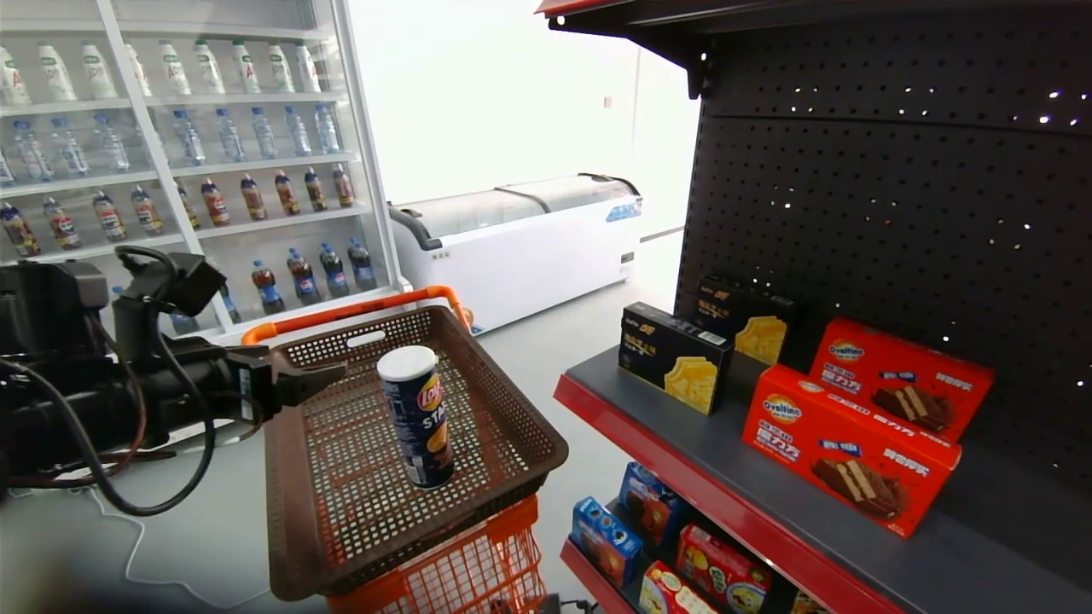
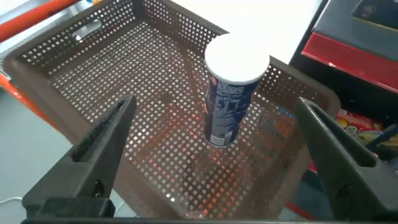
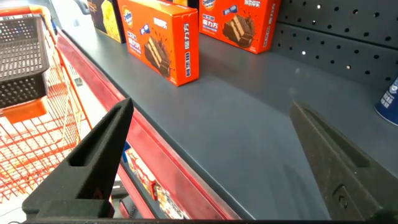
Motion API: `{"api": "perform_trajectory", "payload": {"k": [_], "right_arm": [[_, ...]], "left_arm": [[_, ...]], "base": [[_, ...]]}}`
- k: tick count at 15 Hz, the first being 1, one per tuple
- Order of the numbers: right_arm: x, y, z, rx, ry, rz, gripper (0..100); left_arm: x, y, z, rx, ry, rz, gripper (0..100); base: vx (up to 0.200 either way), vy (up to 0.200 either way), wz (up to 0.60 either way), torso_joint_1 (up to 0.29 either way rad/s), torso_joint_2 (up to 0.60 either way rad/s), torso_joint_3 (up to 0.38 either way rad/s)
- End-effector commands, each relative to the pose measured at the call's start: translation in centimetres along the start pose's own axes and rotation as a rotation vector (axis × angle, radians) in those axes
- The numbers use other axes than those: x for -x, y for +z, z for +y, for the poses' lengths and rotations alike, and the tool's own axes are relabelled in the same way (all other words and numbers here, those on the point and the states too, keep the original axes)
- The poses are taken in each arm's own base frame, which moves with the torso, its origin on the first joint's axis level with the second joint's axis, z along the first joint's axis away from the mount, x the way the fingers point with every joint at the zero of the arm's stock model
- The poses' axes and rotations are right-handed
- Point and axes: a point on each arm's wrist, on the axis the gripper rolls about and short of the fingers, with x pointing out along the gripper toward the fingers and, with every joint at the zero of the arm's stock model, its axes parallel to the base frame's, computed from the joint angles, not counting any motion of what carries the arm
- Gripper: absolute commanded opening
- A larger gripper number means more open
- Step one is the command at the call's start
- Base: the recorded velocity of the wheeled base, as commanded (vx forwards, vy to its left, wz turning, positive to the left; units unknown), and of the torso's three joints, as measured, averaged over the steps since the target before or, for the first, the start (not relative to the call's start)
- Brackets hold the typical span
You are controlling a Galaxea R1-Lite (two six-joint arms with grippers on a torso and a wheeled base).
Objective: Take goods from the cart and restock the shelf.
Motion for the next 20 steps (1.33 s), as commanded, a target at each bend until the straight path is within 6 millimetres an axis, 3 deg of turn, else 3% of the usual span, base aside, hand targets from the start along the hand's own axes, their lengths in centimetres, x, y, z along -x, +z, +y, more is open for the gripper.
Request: {"api": "perform_trajectory", "payload": {"k": [1, 2, 9, 15, 20], "right_arm": [[0.0, 0.0, 0.0, 0.000, 0.000, -0.001, 100], [0.0, 0.0, 0.0, 0.000, 0.000, -0.001, 100], [0.0, 0.0, 0.0, 0.000, 0.000, -0.001, 100], [0.0, 0.0, 0.0, 0.000, 0.000, -0.001, 100], [0.0, 0.0, 0.0, 0.000, 0.000, -0.001, 100]], "left_arm": [[-3.9, -2.0, 0.3, 0.012, -0.028, 0.070, 100], [-5.4, -2.6, 0.2, 0.003, -0.029, 0.067, 100], [-9.6, -4.8, -1.6, -0.002, -0.066, 0.161, 100], [-14.5, -7.8, -1.9, -0.041, -0.015, 0.127, 100], [-16.6, -9.9, -2.3, -0.070, 0.016, 0.111, 100]], "base": [[0.000, 0.000, 0.00, 0.000, 0.00, 0.000], [0.000, 0.000, 0.00, 0.000, 0.00, 0.000], [0.000, 0.000, 0.00, 0.000, 0.00, 0.000], [0.000, 0.000, 0.00, 0.000, 0.00, 0.000], [0.000, 0.000, 0.00, 0.000, 0.00, 0.000]]}}
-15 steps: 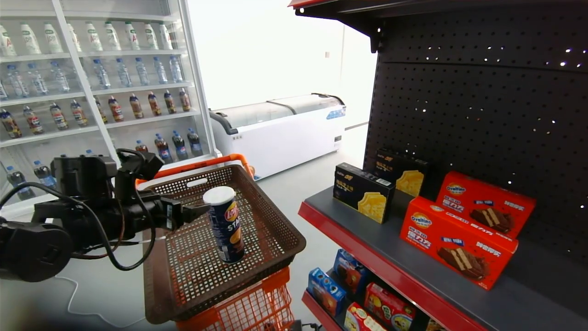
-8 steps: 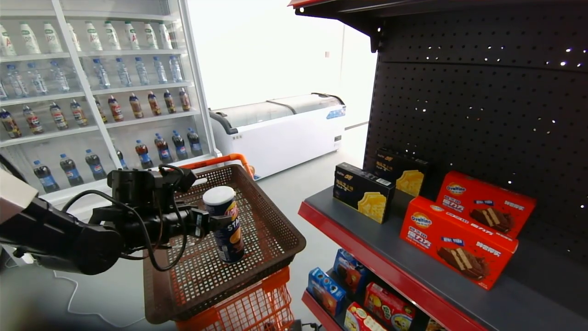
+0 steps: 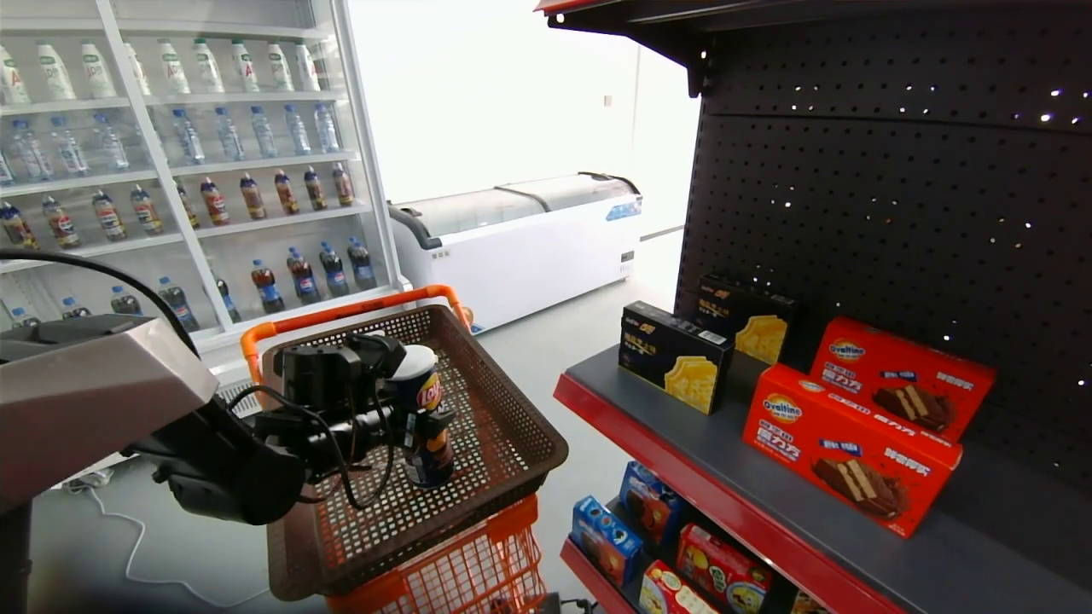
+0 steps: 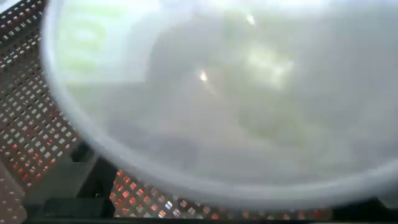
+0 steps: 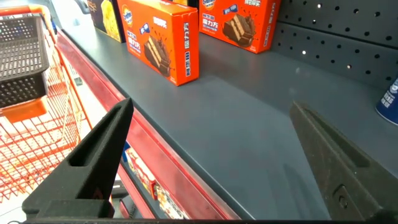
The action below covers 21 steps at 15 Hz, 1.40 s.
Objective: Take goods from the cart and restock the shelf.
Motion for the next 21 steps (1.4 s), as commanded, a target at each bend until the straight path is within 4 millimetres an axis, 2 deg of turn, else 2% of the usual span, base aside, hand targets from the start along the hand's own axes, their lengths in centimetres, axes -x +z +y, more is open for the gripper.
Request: {"api": "perform_trajectory", "payload": {"k": [1, 9, 10, 14, 15, 16, 17, 21], "right_arm": [[0.0, 0.0, 0.0, 0.000, 0.000, -0.001, 100], [0.0, 0.0, 0.0, 0.000, 0.000, -0.001, 100], [0.0, 0.0, 0.0, 0.000, 0.000, -0.001, 100], [0.0, 0.0, 0.0, 0.000, 0.000, -0.001, 100], [0.0, 0.0, 0.0, 0.000, 0.000, -0.001, 100], [0.0, 0.0, 0.0, 0.000, 0.000, -0.001, 100], [0.0, 0.0, 0.0, 0.000, 0.000, -0.001, 100], [0.0, 0.0, 0.0, 0.000, 0.000, -0.001, 100]], "left_arm": [[-1.4, -1.8, -0.1, -0.002, -0.005, 0.021, 100], [-3.2, -2.1, -0.1, -0.010, -0.005, -0.021, 100], [-3.4, -2.2, -0.2, -0.011, -0.008, -0.026, 0], [-3.4, -1.2, -0.1, -0.016, 0.016, -0.050, 0], [-2.8, 0.1, -0.6, -0.023, 0.014, -0.081, 0], [-2.7, 0.3, -0.7, -0.025, 0.015, -0.087, 0], [-1.2, 2.6, -1.6, -0.035, 0.027, -0.136, 0], [4.2, 7.7, -1.7, -0.033, 0.011, -0.096, 0]], "base": [[0.000, 0.000, 0.00, 0.000, 0.00, 0.000], [0.000, 0.000, 0.00, 0.000, 0.00, 0.000], [0.000, 0.000, 0.00, 0.000, 0.00, 0.000], [0.000, 0.000, 0.00, 0.000, 0.00, 0.000], [0.000, 0.000, 0.00, 0.000, 0.00, 0.000], [0.000, 0.000, 0.00, 0.000, 0.00, 0.000], [0.000, 0.000, 0.00, 0.000, 0.00, 0.000], [0.000, 0.000, 0.00, 0.000, 0.00, 0.000]]}}
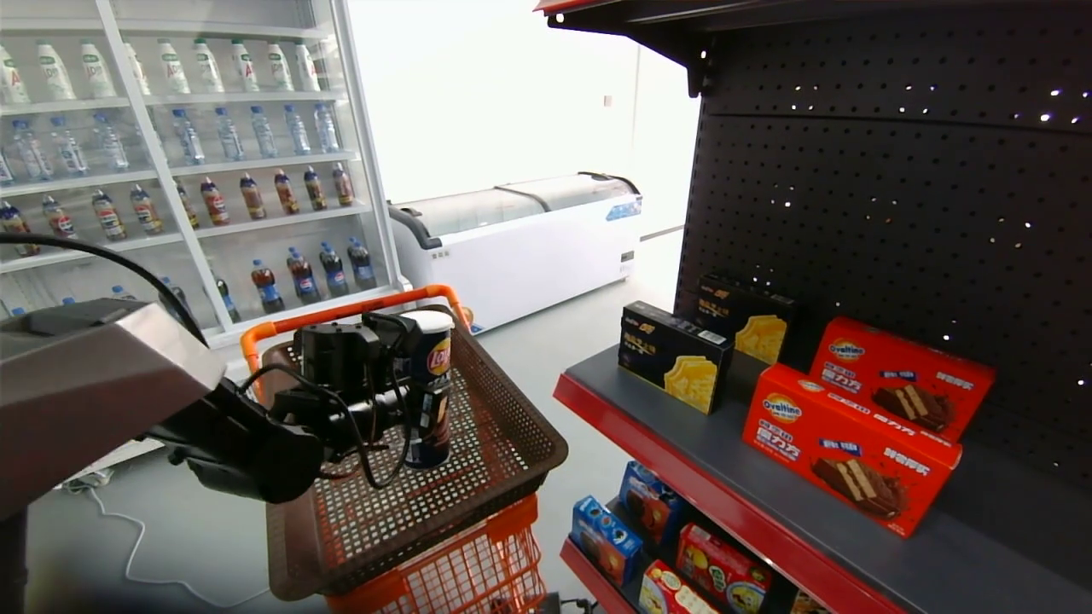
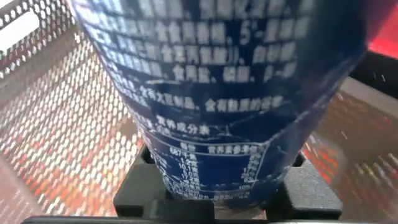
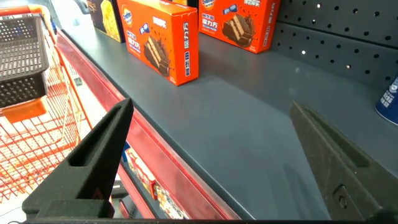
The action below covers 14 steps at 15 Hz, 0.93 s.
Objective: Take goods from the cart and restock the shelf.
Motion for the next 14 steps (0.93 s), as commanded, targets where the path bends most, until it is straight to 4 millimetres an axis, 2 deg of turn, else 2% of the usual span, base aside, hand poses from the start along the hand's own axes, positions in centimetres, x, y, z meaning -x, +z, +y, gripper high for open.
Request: {"api": "perform_trajectory", "payload": {"k": [1, 4, 7, 10, 13, 14], "right_arm": [[0.0, 0.0, 0.0, 0.000, 0.000, -0.001, 100], [0.0, 0.0, 0.0, 0.000, 0.000, -0.001, 100], [0.0, 0.0, 0.0, 0.000, 0.000, -0.001, 100], [0.0, 0.0, 0.0, 0.000, 0.000, -0.001, 100], [0.0, 0.0, 0.0, 0.000, 0.000, -0.001, 100], [0.0, 0.0, 0.0, 0.000, 0.000, -0.001, 100]], "left_arm": [[5.2, 5.8, 0.1, 0.001, -0.022, -0.057, 0], [9.1, 7.9, -0.1, -0.001, -0.094, -0.078, 0], [14.1, 9.7, -0.6, -0.013, -0.200, -0.140, 0], [18.1, 9.1, -2.1, 0.018, -0.257, -0.172, 0], [19.6, 7.0, -2.4, -0.040, -0.250, -0.194, 0], [19.9, 7.0, -2.3, -0.035, -0.249, -0.202, 0]], "base": [[0.000, 0.000, 0.00, 0.000, 0.00, 0.000], [0.000, 0.000, 0.00, 0.000, 0.00, 0.000], [0.000, 0.000, 0.00, 0.000, 0.00, 0.000], [0.000, 0.000, 0.00, 0.000, 0.00, 0.000], [0.000, 0.000, 0.00, 0.000, 0.00, 0.000], [0.000, 0.000, 0.00, 0.000, 0.00, 0.000]]}}
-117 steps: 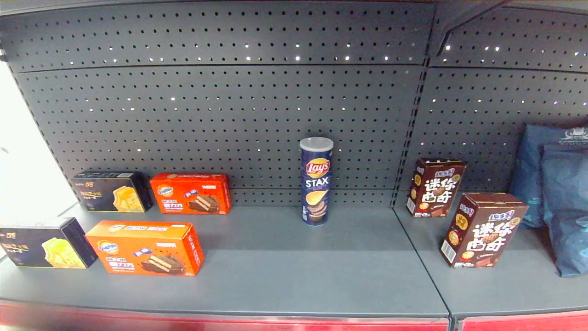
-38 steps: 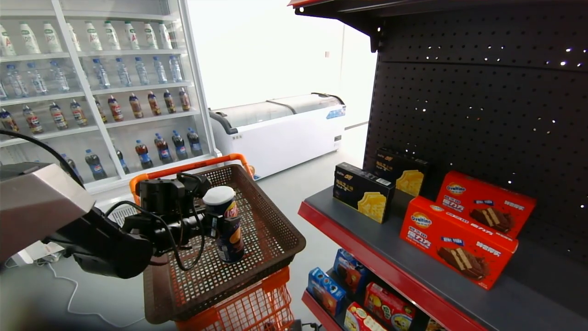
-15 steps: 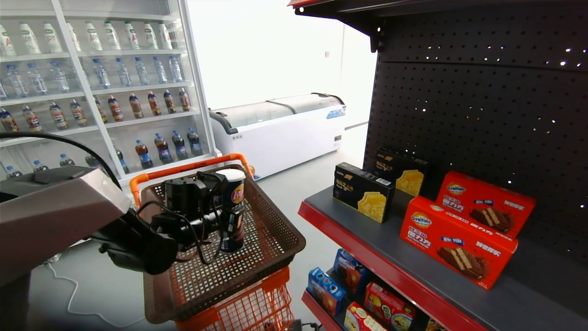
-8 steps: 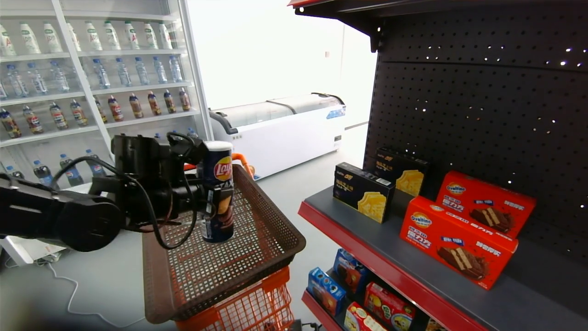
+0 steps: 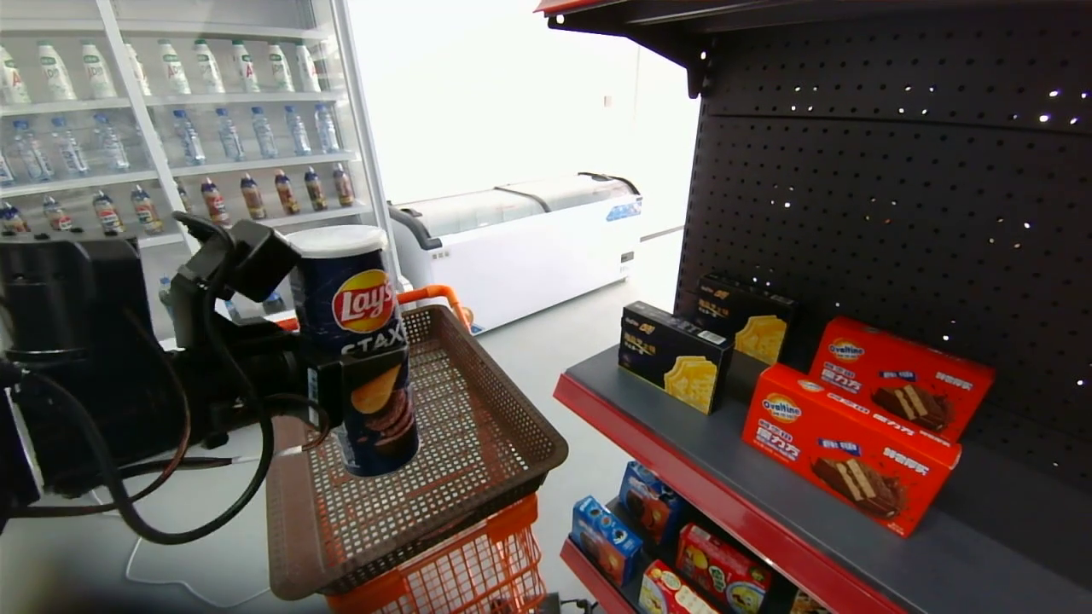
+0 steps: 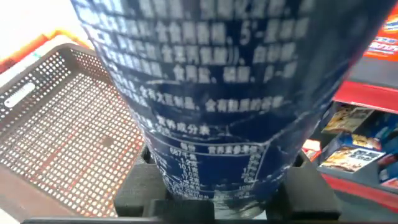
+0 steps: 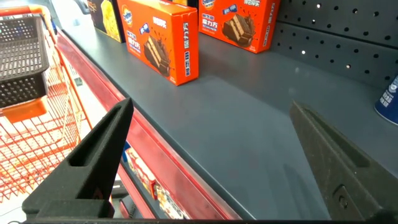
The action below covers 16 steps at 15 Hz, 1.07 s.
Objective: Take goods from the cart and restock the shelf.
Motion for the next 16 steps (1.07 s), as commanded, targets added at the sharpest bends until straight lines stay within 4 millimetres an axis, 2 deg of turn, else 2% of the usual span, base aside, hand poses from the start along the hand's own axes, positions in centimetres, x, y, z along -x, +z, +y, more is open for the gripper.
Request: {"api": "perform_trajectory", "payload": {"k": [1, 5, 8, 10, 14, 16], "right_arm": [[0.0, 0.0, 0.0, 0.000, 0.000, -0.001, 100], [0.0, 0.0, 0.0, 0.000, 0.000, -0.001, 100], [0.0, 0.0, 0.0, 0.000, 0.000, -0.001, 100], [0.0, 0.0, 0.0, 0.000, 0.000, -0.001, 100], [0.0, 0.0, 0.0, 0.000, 0.000, -0.001, 100], [0.0, 0.0, 0.0, 0.000, 0.000, -0.001, 100]], "left_arm": [[2.4, 0.9, -0.8, -0.003, -0.007, -0.072, 0], [2.5, 2.4, -1.0, -0.012, -0.062, -0.127, 0], [1.0, 0.6, -2.0, -0.003, -0.105, -0.050, 0], [0.9, -0.6, -3.1, -0.001, -0.171, -0.008, 0], [0.6, 0.8, -3.9, -0.006, -0.247, -0.003, 0], [0.8, 0.8, -4.3, -0.002, -0.366, -0.004, 0]], "base": [[0.000, 0.000, 0.00, 0.000, 0.00, 0.000], [0.000, 0.000, 0.00, 0.000, 0.00, 0.000], [0.000, 0.000, 0.00, 0.000, 0.00, 0.000], [0.000, 0.000, 0.00, 0.000, 0.00, 0.000], [0.000, 0.000, 0.00, 0.000, 0.00, 0.000], [0.000, 0.000, 0.00, 0.000, 0.00, 0.000]]}}
